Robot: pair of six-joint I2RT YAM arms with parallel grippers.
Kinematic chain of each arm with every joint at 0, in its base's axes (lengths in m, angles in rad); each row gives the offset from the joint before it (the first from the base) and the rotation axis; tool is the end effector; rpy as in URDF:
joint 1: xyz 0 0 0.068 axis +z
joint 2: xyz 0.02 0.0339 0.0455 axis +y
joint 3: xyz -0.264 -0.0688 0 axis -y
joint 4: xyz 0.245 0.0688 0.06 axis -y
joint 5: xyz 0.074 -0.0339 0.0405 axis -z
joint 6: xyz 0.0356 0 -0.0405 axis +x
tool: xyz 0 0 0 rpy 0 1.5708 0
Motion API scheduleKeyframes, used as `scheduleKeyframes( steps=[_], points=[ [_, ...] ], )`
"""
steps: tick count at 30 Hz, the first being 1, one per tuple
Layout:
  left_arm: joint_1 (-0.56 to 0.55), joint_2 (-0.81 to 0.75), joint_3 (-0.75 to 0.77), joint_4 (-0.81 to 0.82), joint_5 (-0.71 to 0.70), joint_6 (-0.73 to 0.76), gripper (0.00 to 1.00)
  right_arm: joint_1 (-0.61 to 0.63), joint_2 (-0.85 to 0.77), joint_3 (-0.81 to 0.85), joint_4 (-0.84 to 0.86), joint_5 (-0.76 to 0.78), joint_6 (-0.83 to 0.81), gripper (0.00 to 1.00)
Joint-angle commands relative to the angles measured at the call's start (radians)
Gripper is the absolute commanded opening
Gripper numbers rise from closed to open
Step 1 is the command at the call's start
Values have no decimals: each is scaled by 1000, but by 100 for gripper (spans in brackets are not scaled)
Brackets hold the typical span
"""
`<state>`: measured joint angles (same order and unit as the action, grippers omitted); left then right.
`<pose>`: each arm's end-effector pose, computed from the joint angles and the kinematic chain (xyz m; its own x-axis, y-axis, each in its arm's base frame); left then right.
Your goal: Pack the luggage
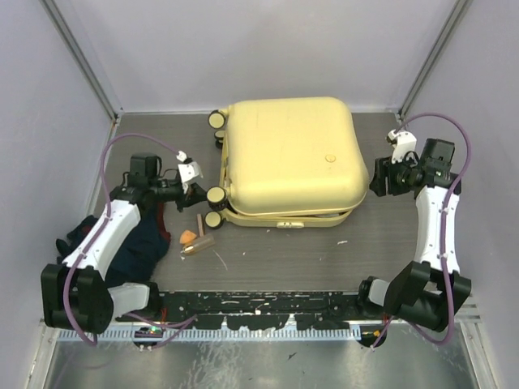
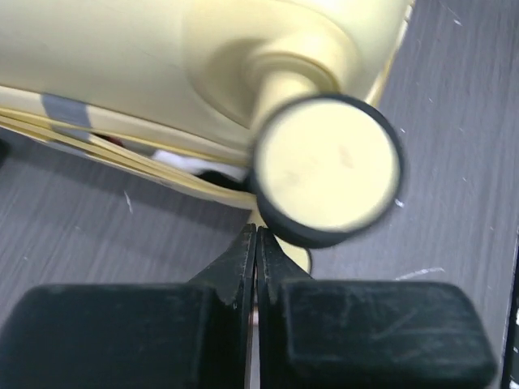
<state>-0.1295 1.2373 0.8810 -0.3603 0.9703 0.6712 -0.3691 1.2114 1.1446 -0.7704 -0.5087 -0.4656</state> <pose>0.2492 -0.0621 0.2719 -0.0810 0.3649 -0.9275 0.9453 0.3231 0.0446 0.2357 -0.0726 0.3261 -0.6239 -0.1791 -0.7607 -0.3012 0.9533 0.0227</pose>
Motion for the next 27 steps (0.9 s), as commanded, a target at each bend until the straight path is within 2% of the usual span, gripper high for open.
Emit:
scheduleKeyframes(
  steps=[1,4,5,9,12,14,19,24,27],
  points=[
    [5,-128,-24,-253,-11,188,7,-8,26,6,-100,89,-121,62],
    [25,-192,-9,-330,-45,168,38,-8,46,29,-165,45,-120,62],
    [36,-205,-4,-321,-66,133,45,-9,50,20,-151,47,-100,61],
    [96,-205,4,-231,-101,-59,48,-12,86,-9,-47,39,-29,59],
    [119,-143,27,-170,-107,-211,52,-11,138,-19,-9,-28,-8,55],
    [119,-77,44,-117,-166,-335,55,-11,164,-38,14,-67,-19,53],
    [123,43,78,32,-219,-616,66,-9,163,-148,53,-145,-158,53],
    [118,166,92,151,-223,-783,69,-3,161,-166,-5,-215,-286,53],
    [95,220,102,168,-232,-831,69,10,146,-158,-54,-255,-357,42]
  ],
)
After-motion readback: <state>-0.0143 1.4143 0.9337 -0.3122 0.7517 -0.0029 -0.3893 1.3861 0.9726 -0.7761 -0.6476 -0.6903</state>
